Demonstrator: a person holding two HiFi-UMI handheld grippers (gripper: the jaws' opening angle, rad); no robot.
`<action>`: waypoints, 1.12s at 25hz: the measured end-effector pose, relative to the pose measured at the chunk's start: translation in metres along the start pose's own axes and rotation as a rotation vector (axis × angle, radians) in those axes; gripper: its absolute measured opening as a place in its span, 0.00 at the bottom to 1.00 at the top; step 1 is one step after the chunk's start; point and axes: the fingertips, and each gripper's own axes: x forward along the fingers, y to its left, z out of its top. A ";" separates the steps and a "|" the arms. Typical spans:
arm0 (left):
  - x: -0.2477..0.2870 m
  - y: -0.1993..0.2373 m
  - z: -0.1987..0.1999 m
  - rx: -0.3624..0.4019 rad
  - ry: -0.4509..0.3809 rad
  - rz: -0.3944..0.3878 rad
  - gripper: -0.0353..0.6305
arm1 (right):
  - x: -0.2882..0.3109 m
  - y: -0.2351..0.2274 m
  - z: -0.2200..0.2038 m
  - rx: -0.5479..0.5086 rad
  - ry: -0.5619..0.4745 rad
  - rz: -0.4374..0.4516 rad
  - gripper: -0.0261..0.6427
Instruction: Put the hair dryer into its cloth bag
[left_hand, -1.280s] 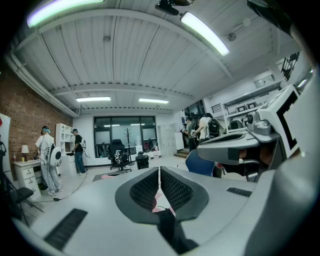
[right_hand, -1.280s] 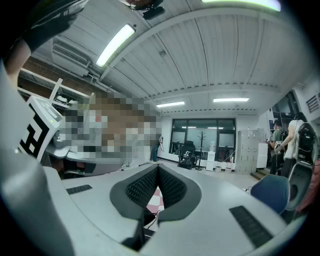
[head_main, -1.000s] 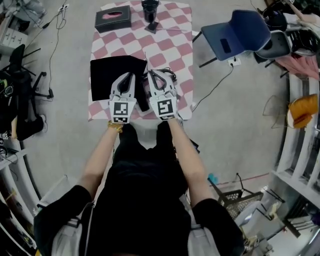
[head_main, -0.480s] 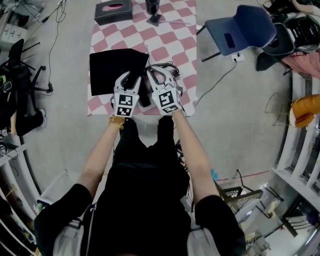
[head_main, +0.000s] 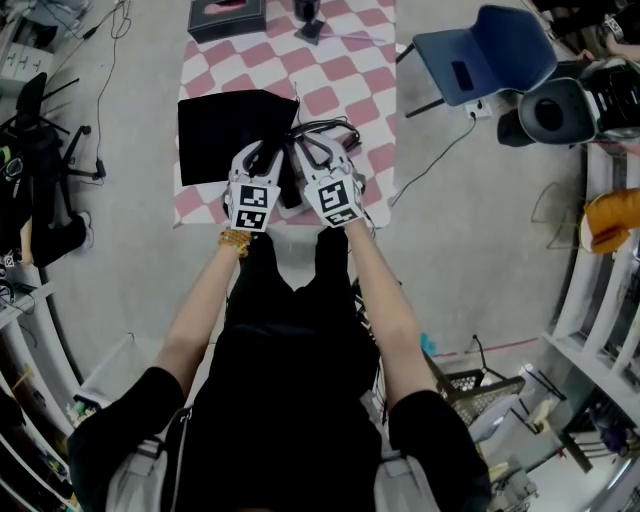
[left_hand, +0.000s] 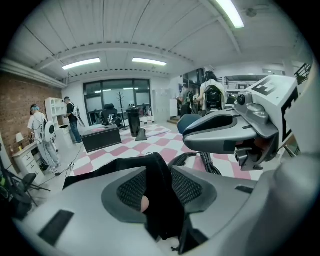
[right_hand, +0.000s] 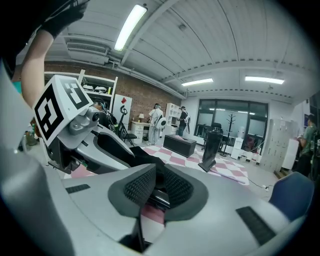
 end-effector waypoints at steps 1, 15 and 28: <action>0.001 0.000 0.001 0.002 0.002 -0.001 0.29 | 0.000 0.001 -0.002 0.000 0.004 0.004 0.10; -0.002 -0.004 0.002 0.020 0.035 -0.012 0.11 | -0.012 0.060 -0.034 0.126 0.066 0.224 0.29; -0.015 -0.029 0.007 0.055 0.024 -0.113 0.10 | 0.001 0.093 -0.058 0.282 0.148 0.298 0.39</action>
